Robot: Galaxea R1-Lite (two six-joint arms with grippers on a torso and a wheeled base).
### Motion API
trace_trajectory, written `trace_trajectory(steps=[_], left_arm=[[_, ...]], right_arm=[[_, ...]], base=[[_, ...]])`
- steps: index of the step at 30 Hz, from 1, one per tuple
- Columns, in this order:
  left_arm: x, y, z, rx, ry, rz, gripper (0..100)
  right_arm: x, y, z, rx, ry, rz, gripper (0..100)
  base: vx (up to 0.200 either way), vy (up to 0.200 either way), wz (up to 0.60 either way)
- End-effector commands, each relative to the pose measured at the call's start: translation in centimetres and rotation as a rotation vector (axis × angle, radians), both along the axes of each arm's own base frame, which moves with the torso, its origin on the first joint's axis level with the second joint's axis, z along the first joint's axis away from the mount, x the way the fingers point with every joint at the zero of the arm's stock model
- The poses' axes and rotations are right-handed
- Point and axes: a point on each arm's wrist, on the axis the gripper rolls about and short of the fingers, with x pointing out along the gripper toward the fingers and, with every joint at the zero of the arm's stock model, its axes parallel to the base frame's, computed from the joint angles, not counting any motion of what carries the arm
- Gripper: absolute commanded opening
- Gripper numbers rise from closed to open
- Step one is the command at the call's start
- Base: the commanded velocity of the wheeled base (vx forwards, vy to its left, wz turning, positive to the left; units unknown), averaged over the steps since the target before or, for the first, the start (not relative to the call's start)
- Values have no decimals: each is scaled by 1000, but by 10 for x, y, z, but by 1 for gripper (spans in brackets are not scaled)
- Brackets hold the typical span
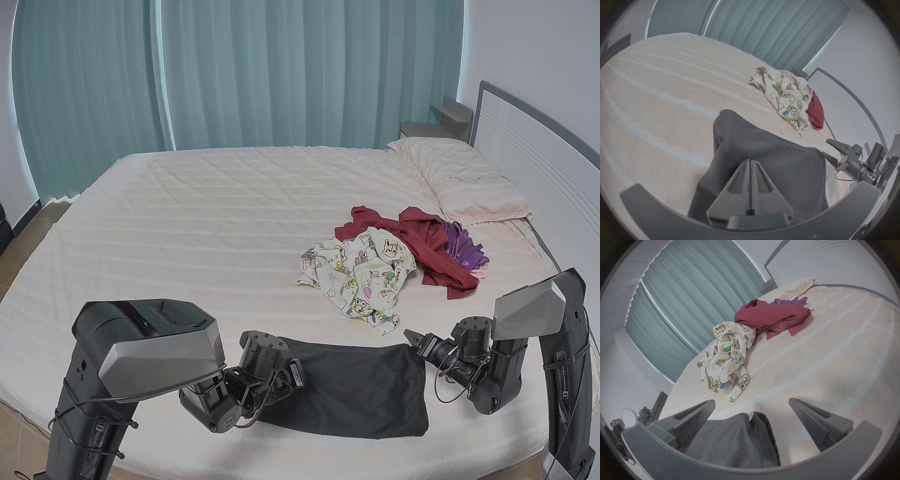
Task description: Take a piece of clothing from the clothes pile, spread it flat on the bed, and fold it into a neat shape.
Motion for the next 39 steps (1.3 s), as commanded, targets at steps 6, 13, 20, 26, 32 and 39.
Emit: trace_trajectory(steps=[6,13,20,26,32,39], left_arm=[[2,3,21,-48,-33,36,0],[-16,22,78,-96,-105,57,0],[-58,63,136,-136,-175,99,100],[-116,102,168,-158,-232,102,100],[-176,143,191,-64,-409,123,100],[-240,190,211,75,-551,302,100]], right_arm=[[-7,-6,16,-2,-22,-10,100],[-19,-28,50,-51,-74,-43,100],[-56,-51,105,-55,-158,-92,100],[-115,-61,148,-99,-249,-89,100],[-165,-72,197,-106,-469,-130,100],[-235,-83,222,-222,-561,-159,100]], base=[[0,0,0],[0,0,0],[0,0,0],[0,0,0],[0,0,0],[0,0,0]])
